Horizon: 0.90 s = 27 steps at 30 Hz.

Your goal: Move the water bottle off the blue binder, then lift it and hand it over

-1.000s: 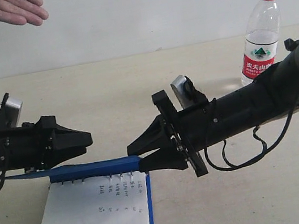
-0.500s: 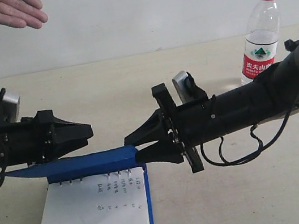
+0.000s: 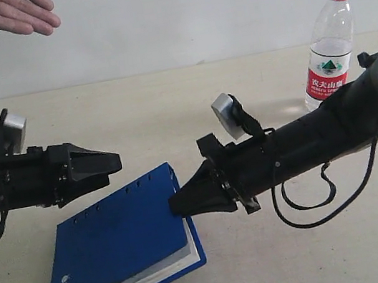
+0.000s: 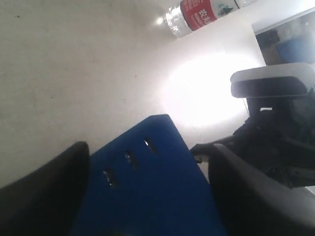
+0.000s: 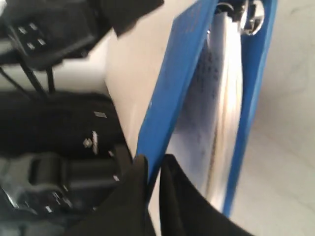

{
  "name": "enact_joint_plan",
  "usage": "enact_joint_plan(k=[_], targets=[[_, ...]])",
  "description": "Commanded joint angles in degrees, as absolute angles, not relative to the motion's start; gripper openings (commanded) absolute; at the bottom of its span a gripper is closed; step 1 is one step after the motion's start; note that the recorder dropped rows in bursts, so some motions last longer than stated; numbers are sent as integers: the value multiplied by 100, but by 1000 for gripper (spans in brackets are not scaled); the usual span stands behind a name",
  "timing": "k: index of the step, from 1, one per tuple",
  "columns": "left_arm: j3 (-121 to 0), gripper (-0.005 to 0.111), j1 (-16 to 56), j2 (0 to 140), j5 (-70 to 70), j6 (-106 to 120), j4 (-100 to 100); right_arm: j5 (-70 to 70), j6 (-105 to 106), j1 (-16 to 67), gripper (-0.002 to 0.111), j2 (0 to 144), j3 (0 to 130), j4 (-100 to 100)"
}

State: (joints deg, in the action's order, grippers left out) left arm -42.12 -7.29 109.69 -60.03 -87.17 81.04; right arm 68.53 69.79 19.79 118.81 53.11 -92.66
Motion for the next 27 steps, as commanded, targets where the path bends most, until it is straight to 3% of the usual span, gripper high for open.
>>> enact_joint_plan(k=[1, 7, 17, 23, 27], targets=[[-4206, 71, -745, 10895, -6138, -8089, 8507, 6996, 7484, 1740, 0, 11801, 5326, -8286], [-4606, 68, -745, 10866, -6055, -7797, 9811, 6996, 7654, 1186, 0, 11371, 5441, -7015], [-5169, 68, -725, 10866, -6148, -7256, 9995, 6996, 7469, 1198, 0, 10588, 5879, -4874], [-5169, 69, 35, 10866, -6516, -7231, 9995, 6432, 7703, 1198, 0, 10168, 5894, -4631], [-5169, 70, 470, 10876, -5845, -7231, 9995, 6165, 7754, 1546, 0, 10168, 5894, -4507]])
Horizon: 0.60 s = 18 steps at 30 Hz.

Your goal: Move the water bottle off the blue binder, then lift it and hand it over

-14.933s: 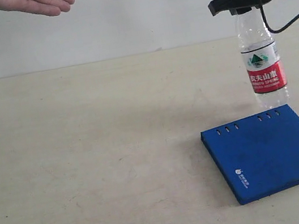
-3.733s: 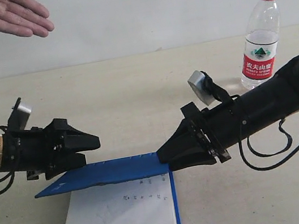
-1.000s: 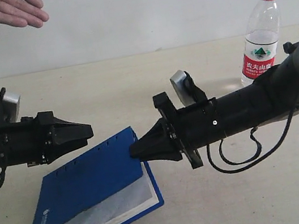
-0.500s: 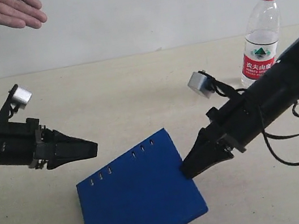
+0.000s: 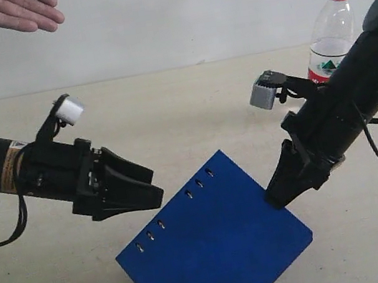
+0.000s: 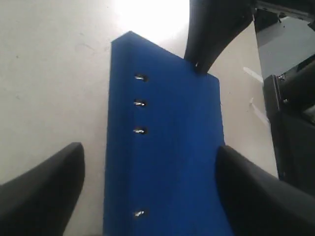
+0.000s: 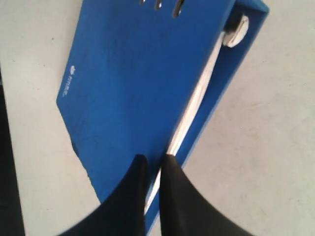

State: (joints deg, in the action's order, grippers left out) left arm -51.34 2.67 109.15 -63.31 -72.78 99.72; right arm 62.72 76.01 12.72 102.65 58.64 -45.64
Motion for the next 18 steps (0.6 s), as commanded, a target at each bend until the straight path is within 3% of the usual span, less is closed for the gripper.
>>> enact_joint_plan(k=[1, 6, 12, 18], targets=[[-5169, 71, 470, 10876, -5800, -7231, 9995, 6165, 7795, 1622, 0, 10168, 5894, -4507], [-5169, 71, 459, 11255, -5813, -7242, 9995, 5593, 7821, 2150, 0, 10168, 5894, -4248], [-5169, 71, 459, 11600, -6845, -7558, 9995, 5317, 7784, 2182, 0, 10168, 5902, -4106], [-5169, 71, 459, 11590, -6996, -7570, 9995, 4736, 7794, 2182, 0, 10168, 5920, -4109]])
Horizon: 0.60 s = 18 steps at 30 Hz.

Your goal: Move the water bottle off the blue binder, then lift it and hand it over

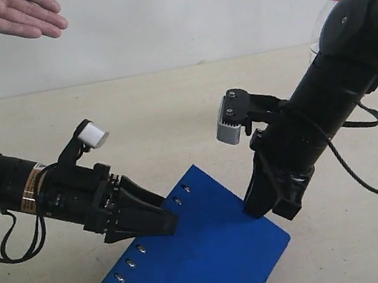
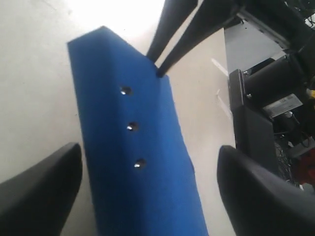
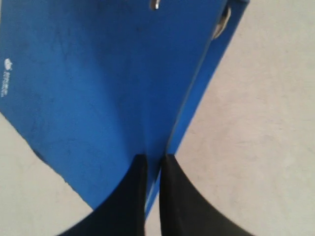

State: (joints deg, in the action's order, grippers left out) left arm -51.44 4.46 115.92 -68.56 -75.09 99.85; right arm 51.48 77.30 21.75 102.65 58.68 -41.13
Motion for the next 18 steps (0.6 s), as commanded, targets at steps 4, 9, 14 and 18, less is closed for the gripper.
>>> enact_joint_plan(k=[4, 9, 14, 18], targets=[[-5169, 59, 469, 11590, -6996, -7659, 9995, 4649, 7677, 2182, 0, 10168, 6116, -4159], [-5169, 45, 469, 11590, -6978, -7690, 9995, 4805, 7530, 2182, 0, 10168, 6351, -4165], [-5169, 40, 469, 11590, -6901, -7764, 9995, 4794, 7485, 2182, 0, 10168, 6363, -4258], [-5169, 15, 469, 11590, -6879, -7884, 9995, 4731, 7407, 2182, 0, 10168, 6363, -4304]])
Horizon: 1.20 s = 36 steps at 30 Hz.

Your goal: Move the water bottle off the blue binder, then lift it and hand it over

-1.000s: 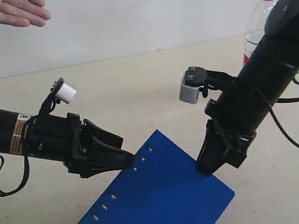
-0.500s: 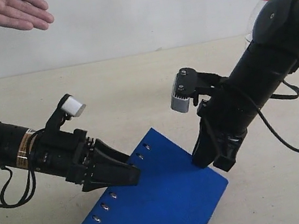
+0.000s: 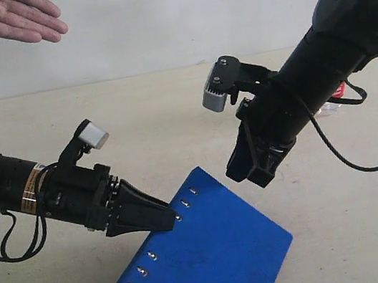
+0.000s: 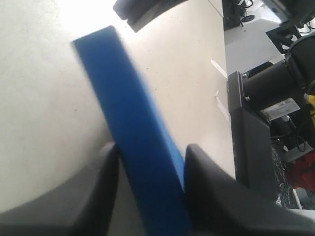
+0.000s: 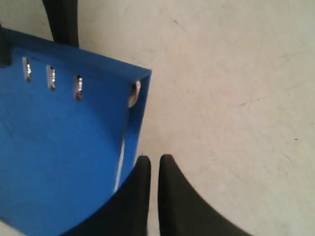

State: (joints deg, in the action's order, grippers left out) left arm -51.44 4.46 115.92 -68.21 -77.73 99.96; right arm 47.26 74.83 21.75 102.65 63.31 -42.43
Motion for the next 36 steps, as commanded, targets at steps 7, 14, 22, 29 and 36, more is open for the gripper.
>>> enact_joint_plan(k=[7, 14, 22, 29, 36], targets=[[-5169, 5, 469, 11590, -6879, -8013, 9995, 4756, 6610, 2182, 0, 10168, 6363, -4141], [-5169, 5, 469, 11590, -6890, -8013, 9995, 4735, 6306, 2182, 1, 10168, 6363, -3345], [-5169, 5, 469, 11590, -6890, -8013, 9995, 4924, 5231, 2182, 69, 10168, 6363, -3221], [-5169, 5, 469, 11590, -6890, -8013, 9995, 4933, 5266, 2182, 71, 10168, 6363, -3874], [-5169, 5, 469, 11590, -6890, -8013, 9995, 4933, 5534, 2182, 71, 10213, 6363, -4056]])
